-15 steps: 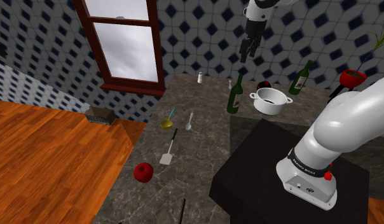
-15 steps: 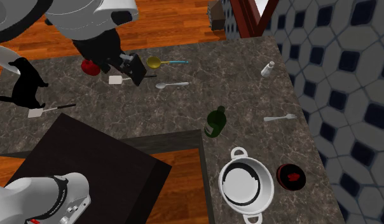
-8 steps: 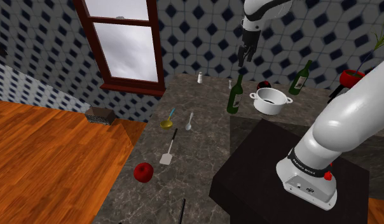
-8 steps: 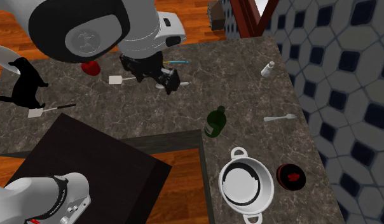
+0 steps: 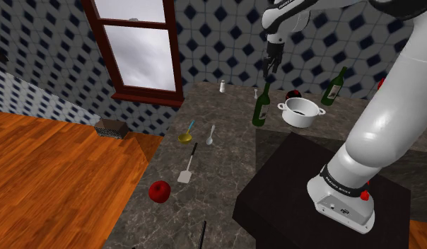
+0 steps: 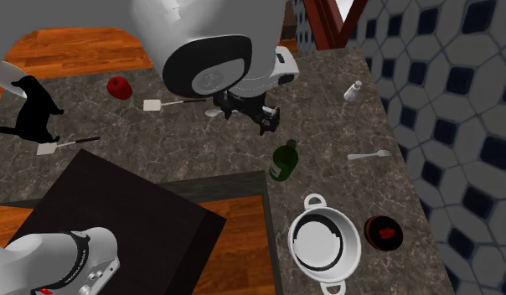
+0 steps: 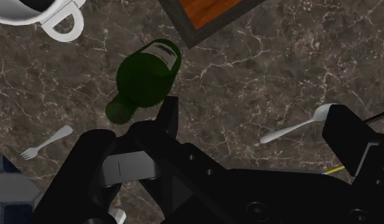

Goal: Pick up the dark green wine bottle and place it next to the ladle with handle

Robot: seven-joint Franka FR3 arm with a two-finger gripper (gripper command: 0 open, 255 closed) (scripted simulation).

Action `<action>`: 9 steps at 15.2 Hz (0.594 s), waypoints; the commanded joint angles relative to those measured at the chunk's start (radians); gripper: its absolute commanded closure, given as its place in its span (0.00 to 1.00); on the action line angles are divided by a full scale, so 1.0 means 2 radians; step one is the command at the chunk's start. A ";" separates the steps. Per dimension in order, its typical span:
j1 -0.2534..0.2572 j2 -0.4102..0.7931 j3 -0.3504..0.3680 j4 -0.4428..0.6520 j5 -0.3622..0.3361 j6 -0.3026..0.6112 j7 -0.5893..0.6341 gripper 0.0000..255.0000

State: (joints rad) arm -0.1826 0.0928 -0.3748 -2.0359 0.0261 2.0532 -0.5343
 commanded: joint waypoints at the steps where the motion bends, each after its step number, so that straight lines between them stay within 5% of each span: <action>1: -0.011 0.040 -0.006 0.029 0.016 0.005 -0.020 0.00; 9: -0.068 0.199 -0.004 0.168 0.075 -0.002 -0.074 0.00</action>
State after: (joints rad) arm -0.2992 0.4478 -0.3835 -1.7421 0.1622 2.0543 -0.6662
